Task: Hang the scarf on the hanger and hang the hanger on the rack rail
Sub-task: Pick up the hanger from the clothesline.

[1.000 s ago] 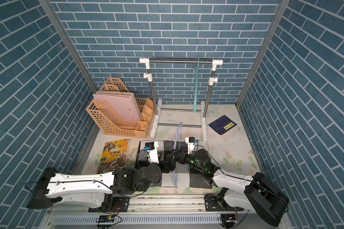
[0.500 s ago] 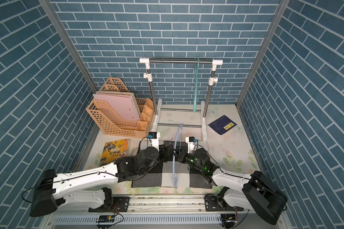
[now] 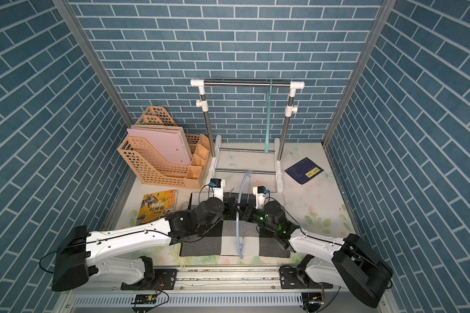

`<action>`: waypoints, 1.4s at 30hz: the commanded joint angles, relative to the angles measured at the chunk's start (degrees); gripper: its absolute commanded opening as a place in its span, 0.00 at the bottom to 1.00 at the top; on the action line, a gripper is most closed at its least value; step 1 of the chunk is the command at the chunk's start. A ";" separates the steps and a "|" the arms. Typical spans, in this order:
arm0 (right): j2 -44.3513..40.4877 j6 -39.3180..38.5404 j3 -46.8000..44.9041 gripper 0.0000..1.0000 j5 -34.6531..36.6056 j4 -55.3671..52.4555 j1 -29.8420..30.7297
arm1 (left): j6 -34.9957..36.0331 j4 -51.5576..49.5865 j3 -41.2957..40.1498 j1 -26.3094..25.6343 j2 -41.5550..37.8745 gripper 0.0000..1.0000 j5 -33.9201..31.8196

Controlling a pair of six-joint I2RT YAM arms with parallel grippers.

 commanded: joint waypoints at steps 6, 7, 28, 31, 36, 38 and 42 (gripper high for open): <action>-12.70 -13.82 7.31 0.99 6.29 -32.93 -1.59 | -6.43 -4.70 3.93 0.32 0.76 0.00 -4.03; -14.56 -15.36 8.90 1.00 7.38 -38.98 -2.13 | -7.34 -5.68 4.68 0.32 1.15 0.00 -4.08; -24.13 -11.77 5.94 0.69 25.48 -71.41 -16.16 | -13.59 -20.29 13.55 4.17 3.05 0.00 5.32; -21.27 -12.30 4.96 0.63 26.28 -70.13 -18.20 | -13.64 -20.52 13.45 4.45 3.49 0.00 6.15; -16.29 -15.12 4.56 0.54 25.58 -67.44 -22.58 | -13.96 -20.04 11.00 4.50 3.02 0.00 6.84; -14.48 -16.02 4.34 0.51 24.69 -66.20 -23.26 | -14.02 -19.31 9.74 4.45 2.75 0.00 7.07; -12.80 -17.16 3.58 0.41 23.44 -64.44 -23.43 | -13.98 -18.88 8.65 4.50 3.08 0.00 7.06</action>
